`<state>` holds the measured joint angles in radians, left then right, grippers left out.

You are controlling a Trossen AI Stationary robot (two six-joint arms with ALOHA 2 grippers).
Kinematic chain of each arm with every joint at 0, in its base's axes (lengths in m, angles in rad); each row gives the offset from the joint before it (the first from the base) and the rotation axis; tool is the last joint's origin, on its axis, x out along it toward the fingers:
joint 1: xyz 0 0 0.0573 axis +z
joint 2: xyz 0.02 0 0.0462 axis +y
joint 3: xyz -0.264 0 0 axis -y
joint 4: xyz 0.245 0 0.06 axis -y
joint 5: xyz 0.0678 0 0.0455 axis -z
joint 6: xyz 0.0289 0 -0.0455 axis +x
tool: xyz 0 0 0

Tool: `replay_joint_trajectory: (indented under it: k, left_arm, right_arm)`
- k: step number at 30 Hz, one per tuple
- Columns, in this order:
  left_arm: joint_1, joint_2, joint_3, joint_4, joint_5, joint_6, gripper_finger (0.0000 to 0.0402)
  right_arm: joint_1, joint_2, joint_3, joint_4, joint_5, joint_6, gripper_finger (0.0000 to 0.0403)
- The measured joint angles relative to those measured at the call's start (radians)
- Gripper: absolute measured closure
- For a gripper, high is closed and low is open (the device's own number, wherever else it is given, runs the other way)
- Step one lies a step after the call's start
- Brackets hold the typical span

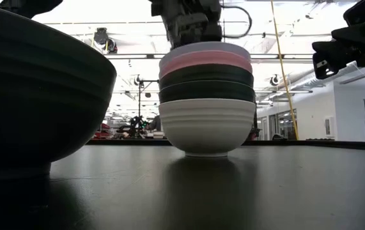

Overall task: Nest bowls inside each other
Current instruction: Stack the purple bowl into the pink bowl

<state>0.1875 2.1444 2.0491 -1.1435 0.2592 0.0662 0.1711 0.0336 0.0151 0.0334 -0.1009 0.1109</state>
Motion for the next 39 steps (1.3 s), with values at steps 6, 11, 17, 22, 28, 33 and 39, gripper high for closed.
replay_joint_trajectory:
  k: [6,11,17,22,28,33,39]
  left_arm:
    - [-0.014,0.034,0.004,-0.006,-0.018,-0.001,0.0398]
    - [-0.033,0.029,0.003,-0.013,-0.072,-0.006,0.0398]
    - [-0.056,0.023,0.003,-0.028,-0.136,-0.016,0.0398]
    - [-0.076,0.023,0.003,-0.033,-0.193,-0.028,0.0398]
    - [-0.101,0.023,0.002,-0.04,-0.253,-0.041,0.0398]
    - [-0.114,0.023,0.002,-0.04,-0.287,-0.046,0.0398]
    - [-0.13,0.023,0.001,-0.05,-0.342,-0.062,0.0398]
  right_arm:
    - [0.0,0.008,0.0,0.0,0.0,0.0,0.0257]
    - [0.0,0.01,0.0,0.0,0.0,0.0,0.0257]
    - [0.0,0.012,0.0,0.0,0.0,-0.002,0.0257]
    - [0.0,0.012,0.0,0.0,0.0,-0.002,0.0257]
    - [0.0,0.012,0.0,0.0,0.0,-0.001,0.0257]
    - [0.0,0.012,0.0,-0.001,0.0,-0.002,0.0257]
    - [0.0,0.012,0.0,-0.001,0.0,-0.002,0.0257]
